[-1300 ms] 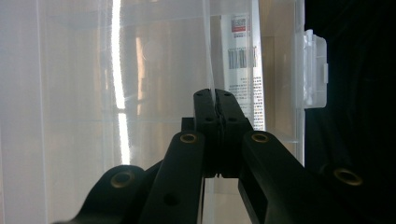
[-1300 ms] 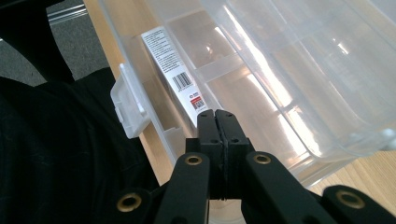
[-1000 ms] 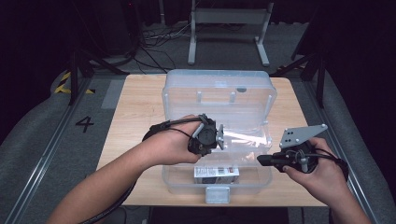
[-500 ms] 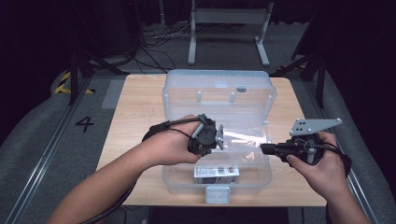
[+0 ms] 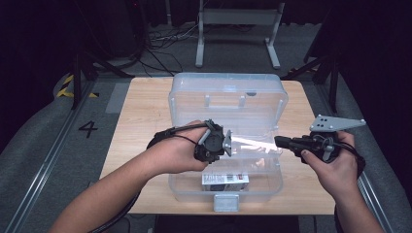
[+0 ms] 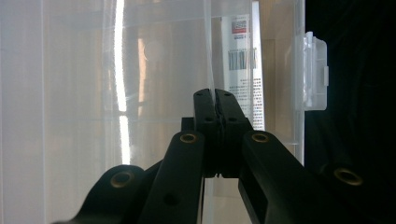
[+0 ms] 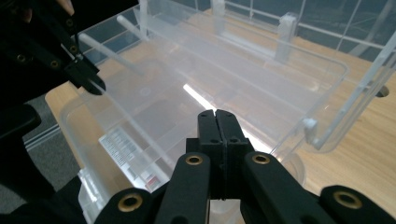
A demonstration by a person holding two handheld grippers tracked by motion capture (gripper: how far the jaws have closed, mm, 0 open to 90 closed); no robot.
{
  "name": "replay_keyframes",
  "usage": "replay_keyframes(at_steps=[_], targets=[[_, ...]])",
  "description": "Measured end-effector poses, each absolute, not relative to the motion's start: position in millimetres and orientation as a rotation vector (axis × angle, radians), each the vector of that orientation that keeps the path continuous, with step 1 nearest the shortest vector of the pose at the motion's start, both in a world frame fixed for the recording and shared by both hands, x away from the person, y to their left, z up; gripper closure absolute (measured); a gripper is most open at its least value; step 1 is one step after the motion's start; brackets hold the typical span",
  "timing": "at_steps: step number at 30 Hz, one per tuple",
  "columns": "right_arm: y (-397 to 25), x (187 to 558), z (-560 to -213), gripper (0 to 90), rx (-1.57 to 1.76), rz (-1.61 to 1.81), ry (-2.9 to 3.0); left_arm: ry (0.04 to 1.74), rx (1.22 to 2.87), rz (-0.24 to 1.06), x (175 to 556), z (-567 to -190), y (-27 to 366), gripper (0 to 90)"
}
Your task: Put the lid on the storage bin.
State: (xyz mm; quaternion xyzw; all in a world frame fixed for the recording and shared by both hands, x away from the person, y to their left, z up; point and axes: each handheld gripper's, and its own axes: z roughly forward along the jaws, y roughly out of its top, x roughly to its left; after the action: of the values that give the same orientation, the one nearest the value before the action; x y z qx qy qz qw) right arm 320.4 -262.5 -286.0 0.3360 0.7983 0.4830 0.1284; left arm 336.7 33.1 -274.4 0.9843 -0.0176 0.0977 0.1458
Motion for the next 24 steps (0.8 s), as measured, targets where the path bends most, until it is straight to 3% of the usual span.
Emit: replay_keyframes(at_steps=[24], targets=[[-274,339,-289,90.0,1.039,1.458,2.192,-0.074,2.848,0.22,330,-281,32,88.9]])
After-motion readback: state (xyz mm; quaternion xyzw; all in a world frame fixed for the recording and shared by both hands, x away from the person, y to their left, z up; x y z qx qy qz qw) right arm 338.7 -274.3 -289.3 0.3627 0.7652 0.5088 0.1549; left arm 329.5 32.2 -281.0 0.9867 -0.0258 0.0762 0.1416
